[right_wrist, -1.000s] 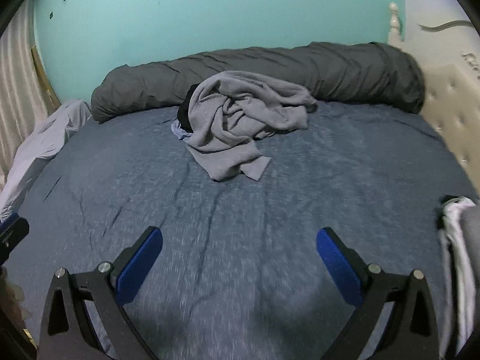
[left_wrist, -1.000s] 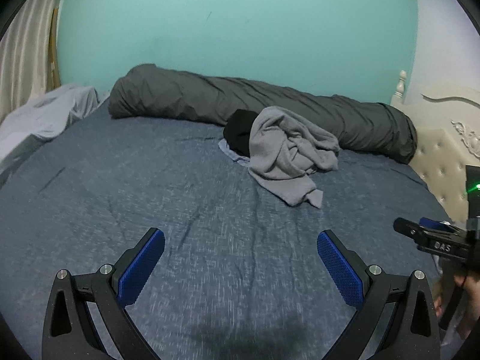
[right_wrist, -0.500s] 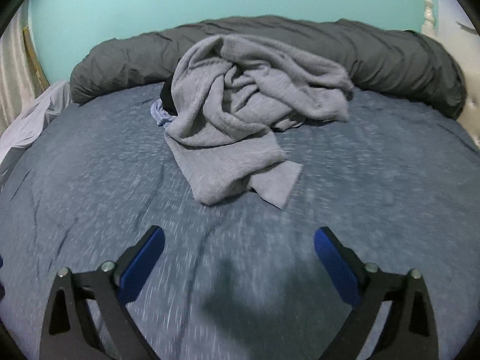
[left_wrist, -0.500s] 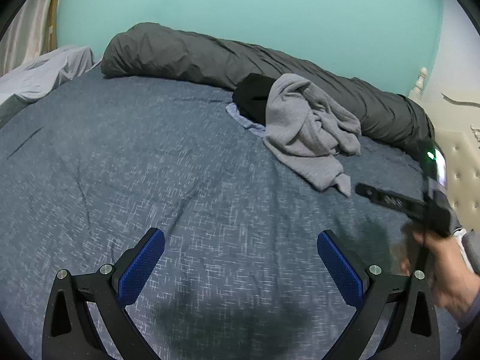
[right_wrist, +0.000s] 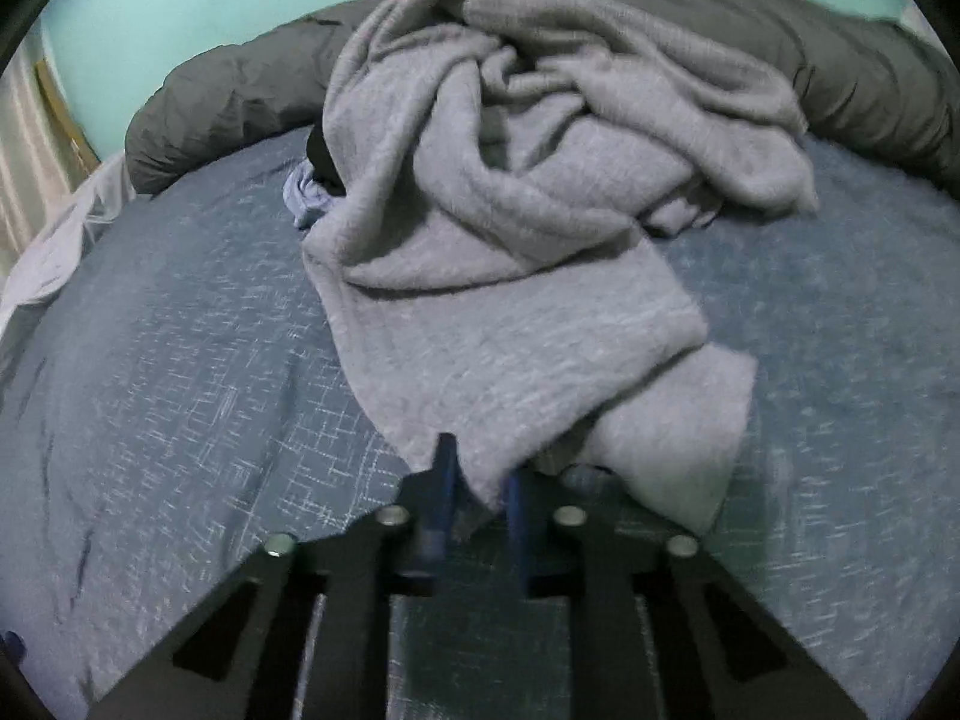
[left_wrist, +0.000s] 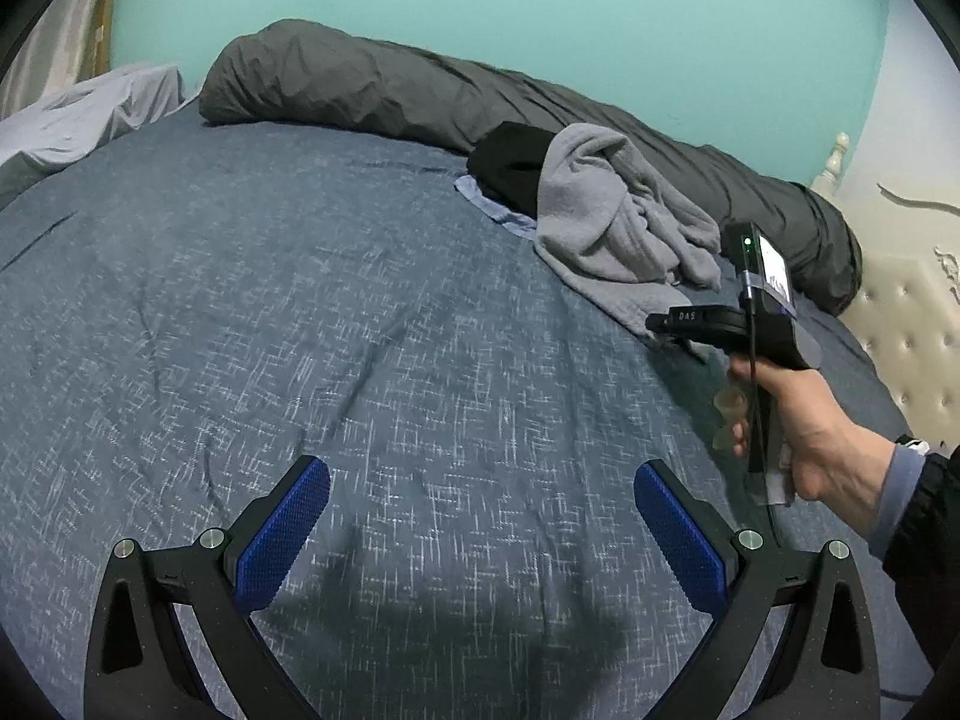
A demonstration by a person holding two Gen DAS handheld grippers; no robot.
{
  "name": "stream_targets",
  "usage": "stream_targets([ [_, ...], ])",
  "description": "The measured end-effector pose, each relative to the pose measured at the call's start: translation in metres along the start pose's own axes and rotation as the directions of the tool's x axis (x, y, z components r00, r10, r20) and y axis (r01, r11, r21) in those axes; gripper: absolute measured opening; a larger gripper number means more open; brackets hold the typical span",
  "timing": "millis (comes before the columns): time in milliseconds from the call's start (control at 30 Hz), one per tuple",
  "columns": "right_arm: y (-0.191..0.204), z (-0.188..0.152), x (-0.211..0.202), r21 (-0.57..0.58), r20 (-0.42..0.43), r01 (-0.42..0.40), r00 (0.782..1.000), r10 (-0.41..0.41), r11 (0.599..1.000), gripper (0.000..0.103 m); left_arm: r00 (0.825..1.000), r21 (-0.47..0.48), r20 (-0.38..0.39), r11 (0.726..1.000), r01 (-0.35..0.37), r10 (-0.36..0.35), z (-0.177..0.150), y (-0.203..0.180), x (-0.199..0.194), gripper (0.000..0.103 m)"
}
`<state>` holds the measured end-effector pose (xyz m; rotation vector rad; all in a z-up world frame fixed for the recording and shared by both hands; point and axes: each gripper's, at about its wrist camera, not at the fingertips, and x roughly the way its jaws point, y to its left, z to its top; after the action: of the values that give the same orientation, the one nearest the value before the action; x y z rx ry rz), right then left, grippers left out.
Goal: Fold clothes
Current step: 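Reach the right gripper to the grey sweater and grasp it, then lift the grey sweater with the right gripper and drag it out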
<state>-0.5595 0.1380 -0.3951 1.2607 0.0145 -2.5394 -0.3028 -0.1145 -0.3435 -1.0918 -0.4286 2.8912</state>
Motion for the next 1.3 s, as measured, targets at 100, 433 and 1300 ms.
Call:
stream_targets([
  [100, 0.004, -0.013, -0.026, -0.026, 0.04, -0.007, 0.999, 0.008, 1.0, 0.006, 1.0, -0.008, 0.009, 1.0, 0.002, -0.002, -0.002, -0.001, -0.015, 0.103],
  [433, 0.014, -0.091, -0.17, -0.101, 0.103, -0.079, 0.991, 0.09, 0.992, 0.005, 0.998, -0.042, 0.057, 0.999, -0.011, 0.013, -0.013, -0.01, -0.1, 0.103],
  [1300, -0.126, -0.289, -0.326, 0.157, -0.084, 0.153, 0.986, -0.142, 0.976, 0.009, 0.998, -0.011, 0.06, 1.0, -0.023, 0.024, -0.075, -0.025, -0.155, 0.103],
])
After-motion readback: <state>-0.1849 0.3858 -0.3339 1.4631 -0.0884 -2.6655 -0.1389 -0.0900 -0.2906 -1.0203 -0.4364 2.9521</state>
